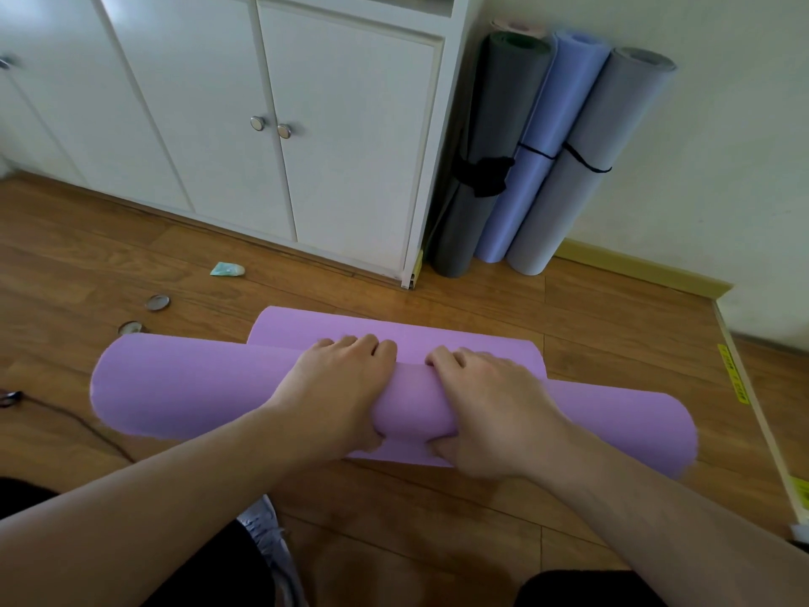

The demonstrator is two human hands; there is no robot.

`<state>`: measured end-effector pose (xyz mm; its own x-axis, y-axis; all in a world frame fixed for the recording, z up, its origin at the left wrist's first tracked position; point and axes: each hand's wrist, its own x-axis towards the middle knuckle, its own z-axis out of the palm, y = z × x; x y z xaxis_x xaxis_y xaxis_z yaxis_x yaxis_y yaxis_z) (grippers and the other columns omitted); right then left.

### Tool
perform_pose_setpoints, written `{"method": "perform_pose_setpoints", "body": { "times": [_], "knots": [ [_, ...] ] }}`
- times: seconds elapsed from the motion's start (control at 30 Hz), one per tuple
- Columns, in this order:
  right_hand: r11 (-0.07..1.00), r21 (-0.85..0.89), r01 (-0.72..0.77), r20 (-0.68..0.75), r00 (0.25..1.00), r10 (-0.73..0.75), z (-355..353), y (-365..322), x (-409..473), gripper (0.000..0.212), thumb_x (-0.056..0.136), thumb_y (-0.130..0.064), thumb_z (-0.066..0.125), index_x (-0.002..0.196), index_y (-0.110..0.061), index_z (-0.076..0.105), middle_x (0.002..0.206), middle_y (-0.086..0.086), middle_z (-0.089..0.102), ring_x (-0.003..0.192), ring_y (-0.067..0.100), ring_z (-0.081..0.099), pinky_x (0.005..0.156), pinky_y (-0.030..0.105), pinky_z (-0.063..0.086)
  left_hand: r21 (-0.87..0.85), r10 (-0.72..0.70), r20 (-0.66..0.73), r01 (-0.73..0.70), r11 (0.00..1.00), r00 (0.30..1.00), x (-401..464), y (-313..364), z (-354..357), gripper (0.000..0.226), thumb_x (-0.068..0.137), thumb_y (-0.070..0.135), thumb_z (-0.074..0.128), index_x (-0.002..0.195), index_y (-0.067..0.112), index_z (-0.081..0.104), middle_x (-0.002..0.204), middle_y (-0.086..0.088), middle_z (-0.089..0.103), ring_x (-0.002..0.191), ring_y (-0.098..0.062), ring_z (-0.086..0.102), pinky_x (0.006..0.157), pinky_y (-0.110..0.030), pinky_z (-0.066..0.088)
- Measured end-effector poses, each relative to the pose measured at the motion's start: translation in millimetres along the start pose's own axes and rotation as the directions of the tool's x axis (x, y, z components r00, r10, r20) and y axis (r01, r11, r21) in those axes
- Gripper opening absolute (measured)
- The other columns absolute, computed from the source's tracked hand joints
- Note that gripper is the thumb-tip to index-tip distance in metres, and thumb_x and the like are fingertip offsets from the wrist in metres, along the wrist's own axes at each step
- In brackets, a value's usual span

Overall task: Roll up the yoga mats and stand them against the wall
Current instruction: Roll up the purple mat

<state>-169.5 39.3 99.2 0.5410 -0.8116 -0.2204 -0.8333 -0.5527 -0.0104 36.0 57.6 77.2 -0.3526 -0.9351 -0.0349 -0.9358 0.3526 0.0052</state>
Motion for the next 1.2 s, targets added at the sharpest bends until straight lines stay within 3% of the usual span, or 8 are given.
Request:
{"method": "perform_pose_setpoints", "body": {
  "times": [0.1,0.33,0.43,0.6,0.77,0.9,1.07,1.2],
  "knots": [
    [0.998,-0.056,0.017,0.0,1.0,-0.017,2.7,-0.4,-0.8,0.1,0.069,-0.06,0.087,0.146,-0.026,0.033,0.138,0.0,0.05,0.121,0.027,0.055,0.098,0.043,0.048,-0.079,-0.059,0.063,0.064,0.995,0.996,1.8,-2.6,-9.1,0.07,0.065,0.056,0.077,0.122,0.027,0.047,0.113,0.009,0.063,0.1,-0.019,0.063,0.073,-0.031,0.036],
    [1.0,-0.006,-0.001,0.008,1.0,0.001,-0.1,1.2,1.0,0.066,0.079,-0.056,0.075,0.128,-0.024,0.045,0.121,0.0,0.062,0.107,0.026,0.063,0.082,0.038,0.05,0.024,0.045,0.011,-0.045,0.999,0.999,-4.7,0.3,3.5,0.071,0.065,0.064,0.07,0.119,0.022,0.05,0.113,0.002,0.056,0.101,-0.024,0.059,0.085,-0.037,0.047],
    [1.0,0.001,-0.003,0.002,1.0,0.003,0.3,1.8,0.7,0.071,0.077,-0.06,0.075,0.13,-0.026,0.043,0.122,-0.002,0.061,0.109,0.026,0.063,0.084,0.038,0.05,0.05,0.017,0.028,-0.018,0.999,0.999,-0.3,0.8,4.3,0.073,0.068,0.059,0.077,0.125,0.023,0.047,0.119,0.001,0.052,0.107,-0.023,0.055,0.087,-0.036,0.046],
    [0.998,-0.056,0.023,-0.014,1.0,-0.024,1.7,1.3,-0.5,0.094,0.072,-0.058,0.086,0.143,-0.026,0.034,0.135,0.0,0.049,0.118,0.026,0.055,0.094,0.041,0.047,-0.107,-0.06,0.063,0.067,0.992,0.996,3.4,-3.9,-6.2,0.074,0.065,0.057,0.078,0.124,0.027,0.046,0.115,0.009,0.061,0.101,-0.019,0.062,0.078,-0.033,0.046],
    [0.999,-0.043,0.032,-0.013,0.999,-0.032,0.1,0.8,1.8,0.065,0.081,-0.054,0.076,0.13,-0.025,0.046,0.124,-0.001,0.062,0.11,0.024,0.061,0.082,0.037,0.046,-0.06,-0.026,0.075,0.03,0.998,0.997,-2.3,-1.2,-4.2,0.071,0.069,0.061,0.07,0.126,0.026,0.045,0.116,0.007,0.061,0.103,-0.02,0.062,0.082,-0.032,0.044],
    [1.0,-0.02,0.023,0.012,1.0,-0.022,-4.5,2.7,2.1,0.064,0.079,-0.059,0.075,0.128,-0.028,0.047,0.122,-0.004,0.063,0.108,0.023,0.062,0.08,0.035,0.048,0.058,0.003,0.046,-0.005,0.998,0.999,-3.6,2.3,2.2,0.073,0.072,0.06,0.073,0.128,0.023,0.044,0.124,0.001,0.049,0.111,-0.022,0.054,0.088,-0.035,0.044],
    [0.998,-0.053,0.032,0.01,0.999,-0.031,-1.2,2.8,0.2,0.093,0.072,-0.054,0.085,0.144,-0.025,0.034,0.138,0.0,0.048,0.121,0.025,0.054,0.093,0.039,0.046,-0.127,-0.059,0.094,0.071,0.989,0.994,4.4,-5.5,-6.5,0.067,0.069,0.058,0.077,0.123,0.029,0.05,0.115,0.009,0.063,0.101,-0.017,0.063,0.076,-0.032,0.044],
    [0.997,-0.067,0.035,-0.002,0.999,-0.035,1.0,1.4,1.1,0.077,0.079,-0.052,0.08,0.137,-0.024,0.039,0.126,0.0,0.053,0.11,0.025,0.058,0.079,0.036,0.041,-0.133,-0.045,0.103,0.058,0.989,0.994,3.3,-6.1,-8.1,0.072,0.067,0.059,0.076,0.126,0.029,0.047,0.112,0.008,0.066,0.098,-0.018,0.064,0.079,-0.034,0.048]
  ]
}}
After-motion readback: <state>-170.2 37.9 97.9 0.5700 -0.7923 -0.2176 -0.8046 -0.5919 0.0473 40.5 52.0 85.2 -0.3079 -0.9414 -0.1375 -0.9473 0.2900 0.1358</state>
